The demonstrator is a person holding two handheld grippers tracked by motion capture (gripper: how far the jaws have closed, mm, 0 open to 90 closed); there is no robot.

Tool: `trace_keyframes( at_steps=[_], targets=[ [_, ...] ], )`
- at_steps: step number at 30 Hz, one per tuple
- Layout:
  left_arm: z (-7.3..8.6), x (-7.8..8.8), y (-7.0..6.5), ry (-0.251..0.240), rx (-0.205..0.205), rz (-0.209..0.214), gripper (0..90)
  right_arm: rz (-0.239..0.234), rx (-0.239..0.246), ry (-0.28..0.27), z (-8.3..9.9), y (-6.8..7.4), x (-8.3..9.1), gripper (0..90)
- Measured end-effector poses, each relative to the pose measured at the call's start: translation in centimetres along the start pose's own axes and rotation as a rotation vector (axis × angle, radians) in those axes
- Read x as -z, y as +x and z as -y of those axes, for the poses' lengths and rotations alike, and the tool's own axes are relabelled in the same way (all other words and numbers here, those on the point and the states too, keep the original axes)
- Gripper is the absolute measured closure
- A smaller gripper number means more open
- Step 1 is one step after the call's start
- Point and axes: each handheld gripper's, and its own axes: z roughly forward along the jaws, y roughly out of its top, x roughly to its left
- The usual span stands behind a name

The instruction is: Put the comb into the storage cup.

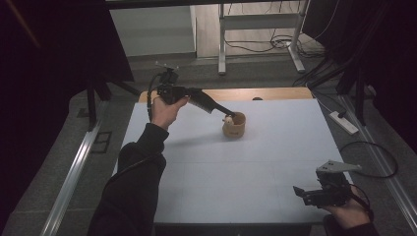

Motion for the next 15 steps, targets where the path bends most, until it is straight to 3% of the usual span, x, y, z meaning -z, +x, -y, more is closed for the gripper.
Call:
trace_keyframes(
  at_steps=[15],
  targets=[
    [0.0,-1.8,-0.1,0.017,-0.007,-0.016,83.7,0.000,0.000,0.000,0.0,0.0,0.0,3.7]
  ],
)
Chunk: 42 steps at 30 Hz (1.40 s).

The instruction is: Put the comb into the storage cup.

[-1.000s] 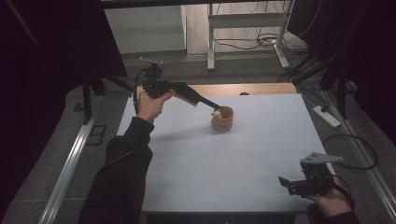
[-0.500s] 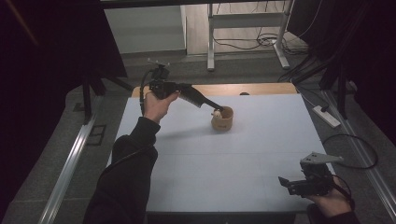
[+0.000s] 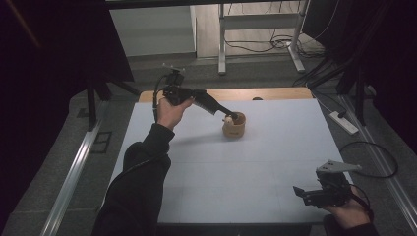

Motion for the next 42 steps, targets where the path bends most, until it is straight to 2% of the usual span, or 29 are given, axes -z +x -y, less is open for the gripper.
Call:
trace_keyframes(
  at_steps=[24,32,42],
  targets=[
    [0.5,-2.8,-0.1,0.047,-0.009,-0.017,83.6,-0.002,0.004,0.001,0.0,0.0,0.0,3.8],
    [0.7,-3.4,0.0,0.041,-0.002,-0.010,83.3,-0.004,0.006,0.001,0.0,0.0,0.0,3.8],
    [0.9,-3.8,-0.1,0.029,-0.017,-0.017,82.1,-0.003,0.008,0.003,0.0,0.1,0.0,3.8]
  ],
)
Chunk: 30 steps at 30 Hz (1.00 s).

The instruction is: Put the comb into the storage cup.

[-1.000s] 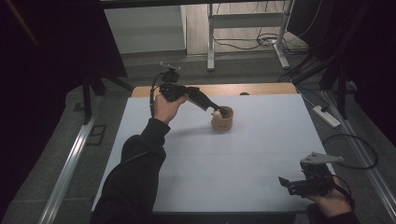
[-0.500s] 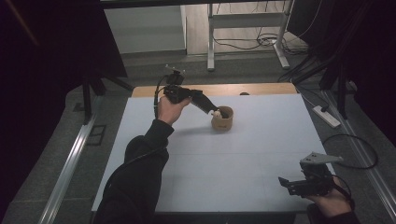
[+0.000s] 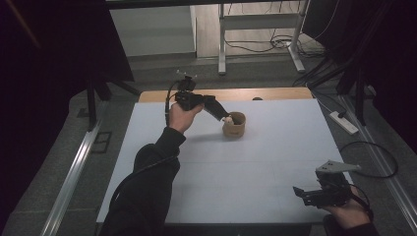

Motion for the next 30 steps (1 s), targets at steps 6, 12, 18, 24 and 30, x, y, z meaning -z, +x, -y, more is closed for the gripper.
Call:
trace_keyframes(
  at_steps=[6,12,18,24,30],
  targets=[
    [0.0,0.1,-0.1,-0.012,-0.023,-0.031,74.2,0.000,0.001,0.000,0.0,0.0,0.0,3.8],
    [0.1,0.3,-0.2,-0.025,-0.058,-0.064,60.6,0.000,0.002,-0.001,0.0,0.0,0.0,3.8],
    [0.2,0.7,-0.5,-0.052,-0.110,-0.110,44.3,0.000,0.005,-0.004,0.0,0.1,0.0,3.8],
    [0.3,1.0,-0.8,-0.055,-0.179,-0.169,29.4,0.000,0.005,-0.005,0.0,0.1,0.1,3.6],
    [0.6,1.1,-1.0,-0.053,-0.231,-0.206,18.3,0.000,0.005,-0.010,0.0,0.1,0.1,2.8]
  ],
)
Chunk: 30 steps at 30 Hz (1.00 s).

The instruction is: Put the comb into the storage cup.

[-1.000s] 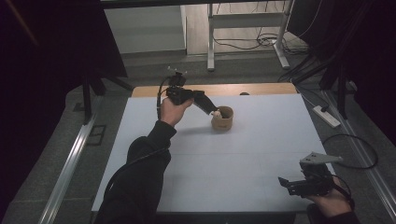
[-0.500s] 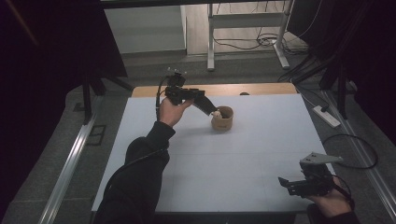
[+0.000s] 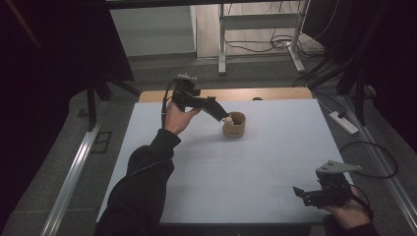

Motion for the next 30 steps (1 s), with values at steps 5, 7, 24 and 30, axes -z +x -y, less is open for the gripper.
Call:
trace_keyframes(
  at_steps=[5,7,24,30],
  targets=[
    [0.2,0.0,-0.3,0.020,-0.044,-0.017,10.4,-0.005,0.003,-0.004,0.0,0.0,0.0,3.7],
    [0.2,0.0,-0.4,0.031,-0.054,-0.019,7.7,-0.005,0.008,-0.009,0.0,0.1,0.1,4.0],
    [1.6,0.6,-0.4,0.048,-0.091,0.001,0.0,0.004,-0.004,-0.007,0.0,0.0,0.1,0.1],
    [2.0,1.2,-0.4,0.032,-0.099,0.007,0.0,0.006,-0.008,-0.018,0.1,-0.1,0.2,0.0]
  ],
)
